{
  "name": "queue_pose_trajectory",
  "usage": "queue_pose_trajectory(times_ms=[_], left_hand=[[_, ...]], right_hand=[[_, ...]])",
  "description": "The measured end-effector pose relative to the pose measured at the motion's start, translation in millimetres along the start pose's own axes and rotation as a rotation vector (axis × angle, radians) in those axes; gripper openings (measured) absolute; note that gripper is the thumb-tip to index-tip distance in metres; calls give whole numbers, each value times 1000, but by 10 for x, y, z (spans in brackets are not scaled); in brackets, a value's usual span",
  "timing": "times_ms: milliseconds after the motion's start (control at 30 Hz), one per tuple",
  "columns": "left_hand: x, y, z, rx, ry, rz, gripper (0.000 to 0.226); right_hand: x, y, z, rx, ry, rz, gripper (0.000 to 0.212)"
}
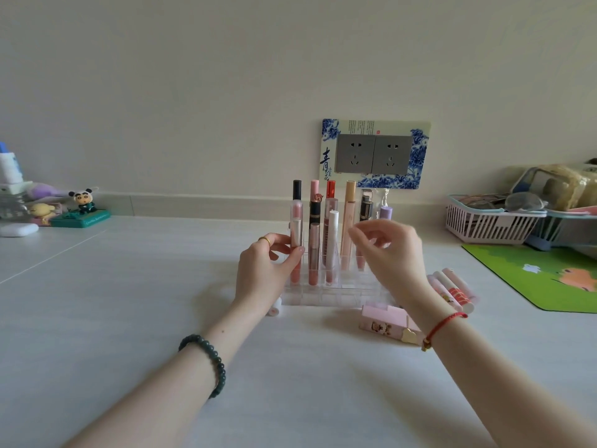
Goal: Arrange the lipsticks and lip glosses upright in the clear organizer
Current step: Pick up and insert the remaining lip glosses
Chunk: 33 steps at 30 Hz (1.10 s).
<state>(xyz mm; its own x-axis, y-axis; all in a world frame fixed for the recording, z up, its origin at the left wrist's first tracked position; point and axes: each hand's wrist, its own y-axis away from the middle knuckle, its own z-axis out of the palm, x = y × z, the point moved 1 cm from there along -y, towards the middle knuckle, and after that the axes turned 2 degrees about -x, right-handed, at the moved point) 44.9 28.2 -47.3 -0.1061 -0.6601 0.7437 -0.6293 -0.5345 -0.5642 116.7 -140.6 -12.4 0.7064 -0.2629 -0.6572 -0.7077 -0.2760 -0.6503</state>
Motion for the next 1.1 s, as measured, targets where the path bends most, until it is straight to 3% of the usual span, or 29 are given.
queue_pose_trajectory(times_ms=[267,533,600,733,800,900,967,1100], left_hand=[[-10,-9,-43,32,37,-9,14],[-145,-133,-361,177,117,-33,4],[-216,-146,-386,61,86,-99,10],[-274,-91,-346,-376,93,-180,42],[-289,-50,-312,-549,89,-215,65],[-323,-5,-307,-781,155,-302,80],[-352,-3,-344,-865,118,-277,92],[-406,-58,-407,-905,-249,-131,131]], right_hand=[[46,-184,-481,158,-112,48,12],[360,-77,-661,33,99,64,12],[434,-45,-713,21,109,84,11],[552,34,-756,1,95,143,12],[569,59,-750,-4,87,153,10],[549,78,-730,-2,68,147,6],[525,94,-717,-10,59,136,4],[504,119,-695,-20,61,116,6]])
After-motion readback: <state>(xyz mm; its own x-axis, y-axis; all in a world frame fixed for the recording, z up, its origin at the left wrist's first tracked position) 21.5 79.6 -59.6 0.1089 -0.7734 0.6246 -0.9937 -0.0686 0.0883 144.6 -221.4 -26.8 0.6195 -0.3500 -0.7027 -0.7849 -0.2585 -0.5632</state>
